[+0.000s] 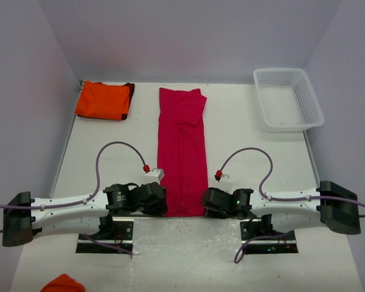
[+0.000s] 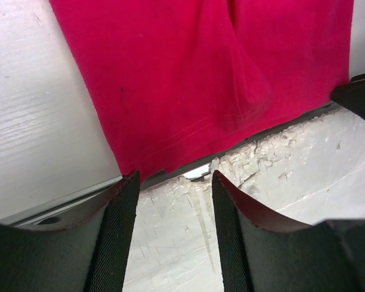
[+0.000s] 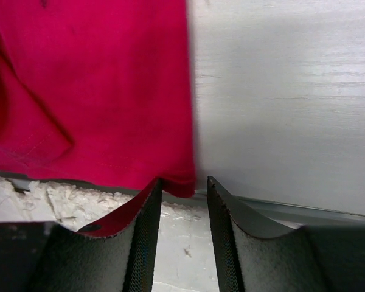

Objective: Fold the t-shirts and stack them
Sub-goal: Grab the bottom of the folded rectangular tshirt with both arms

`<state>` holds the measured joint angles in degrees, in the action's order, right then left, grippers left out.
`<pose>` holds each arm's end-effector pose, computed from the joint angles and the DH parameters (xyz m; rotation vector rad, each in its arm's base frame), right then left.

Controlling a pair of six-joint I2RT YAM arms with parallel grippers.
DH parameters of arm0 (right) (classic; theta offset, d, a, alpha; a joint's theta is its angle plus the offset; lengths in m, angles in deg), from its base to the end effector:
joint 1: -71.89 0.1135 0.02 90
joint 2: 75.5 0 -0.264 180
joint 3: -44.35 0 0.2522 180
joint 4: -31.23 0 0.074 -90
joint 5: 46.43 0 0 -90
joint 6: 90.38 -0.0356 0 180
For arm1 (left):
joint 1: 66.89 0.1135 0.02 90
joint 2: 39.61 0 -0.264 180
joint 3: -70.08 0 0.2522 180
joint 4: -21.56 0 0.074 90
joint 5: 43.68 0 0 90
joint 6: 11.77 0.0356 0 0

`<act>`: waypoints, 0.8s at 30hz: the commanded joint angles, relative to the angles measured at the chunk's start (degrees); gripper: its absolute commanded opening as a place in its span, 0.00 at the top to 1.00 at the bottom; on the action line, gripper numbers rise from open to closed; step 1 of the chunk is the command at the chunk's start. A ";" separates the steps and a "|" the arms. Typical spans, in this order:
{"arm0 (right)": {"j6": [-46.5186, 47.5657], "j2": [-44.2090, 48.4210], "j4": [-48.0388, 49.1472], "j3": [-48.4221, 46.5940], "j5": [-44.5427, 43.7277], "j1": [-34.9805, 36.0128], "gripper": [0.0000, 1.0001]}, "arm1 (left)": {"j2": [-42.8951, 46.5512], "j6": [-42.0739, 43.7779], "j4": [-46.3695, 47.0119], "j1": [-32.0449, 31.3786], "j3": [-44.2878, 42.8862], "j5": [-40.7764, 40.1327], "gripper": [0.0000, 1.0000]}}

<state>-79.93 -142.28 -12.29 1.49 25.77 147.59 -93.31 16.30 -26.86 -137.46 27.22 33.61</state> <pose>0.0569 0.1793 0.1542 0.1765 2.7192 0.4392 0.0629 -0.1549 0.1854 0.1198 2.6720 -0.5527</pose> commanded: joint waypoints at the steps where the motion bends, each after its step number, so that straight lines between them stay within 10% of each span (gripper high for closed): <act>1: -2.37 -1.33 3.39 0.71 0.31 0.06 0.63 | 1.05 0.94 2.49 0.34 0.54 1.02 0.47; 24: -3.24 -2.21 -0.30 -1.05 -0.57 0.06 1.00 | -1.50 3.13 7.31 6.05 5.54 9.19 0.28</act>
<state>-81.83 -143.75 -9.64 1.62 26.62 147.59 -94.86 17.39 -24.13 -132.78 31.31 38.59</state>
